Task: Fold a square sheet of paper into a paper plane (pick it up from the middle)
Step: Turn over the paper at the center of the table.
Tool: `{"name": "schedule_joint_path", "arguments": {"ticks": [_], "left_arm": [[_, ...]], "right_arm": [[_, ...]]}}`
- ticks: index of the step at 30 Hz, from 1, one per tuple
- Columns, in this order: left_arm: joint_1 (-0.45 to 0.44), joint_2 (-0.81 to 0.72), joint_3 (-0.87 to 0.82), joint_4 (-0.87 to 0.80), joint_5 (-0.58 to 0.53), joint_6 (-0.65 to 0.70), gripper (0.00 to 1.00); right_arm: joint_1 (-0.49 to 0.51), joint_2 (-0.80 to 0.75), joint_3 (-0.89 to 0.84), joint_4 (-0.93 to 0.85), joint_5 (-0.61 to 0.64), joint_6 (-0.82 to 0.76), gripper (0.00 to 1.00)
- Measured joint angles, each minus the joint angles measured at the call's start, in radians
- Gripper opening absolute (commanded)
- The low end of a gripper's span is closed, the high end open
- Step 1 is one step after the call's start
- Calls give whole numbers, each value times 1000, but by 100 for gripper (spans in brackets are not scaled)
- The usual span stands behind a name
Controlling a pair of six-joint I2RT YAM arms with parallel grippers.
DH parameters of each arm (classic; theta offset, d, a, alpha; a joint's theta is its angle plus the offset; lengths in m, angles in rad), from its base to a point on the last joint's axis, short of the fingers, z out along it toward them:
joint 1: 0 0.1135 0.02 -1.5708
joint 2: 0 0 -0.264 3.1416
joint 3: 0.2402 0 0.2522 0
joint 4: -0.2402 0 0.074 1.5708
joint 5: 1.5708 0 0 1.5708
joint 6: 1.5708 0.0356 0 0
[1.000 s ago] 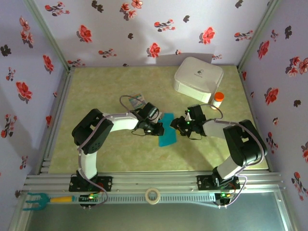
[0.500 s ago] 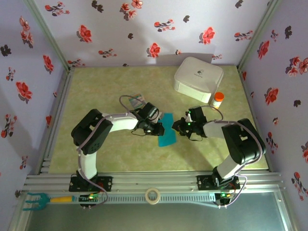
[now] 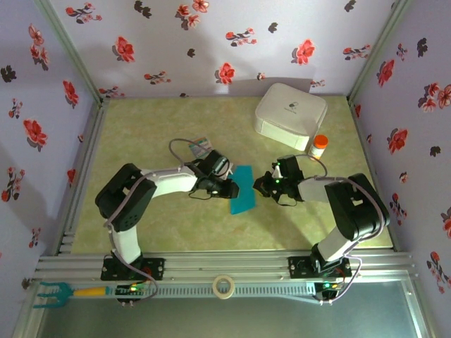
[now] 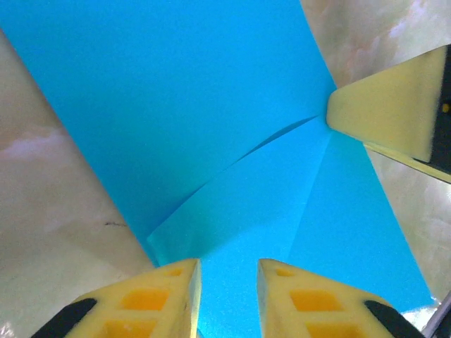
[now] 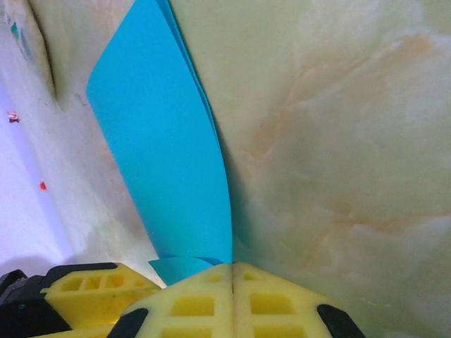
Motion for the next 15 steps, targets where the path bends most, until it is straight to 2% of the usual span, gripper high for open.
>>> {"name": "schedule_joint_path", "arguments": {"ticks": [5,8,15], "left_arm": [[0,-65,-8,0,-45,1,28],[0,-113,-16,-3,-83,1,29],[0,-248,-75,-3,-193,2,29]], "right_arm": [[0,-62,5,-54,11,-19,3],[0,-128,32,-145,48,-53,3],[31,-257,172,-394,204,-158,2]]}}
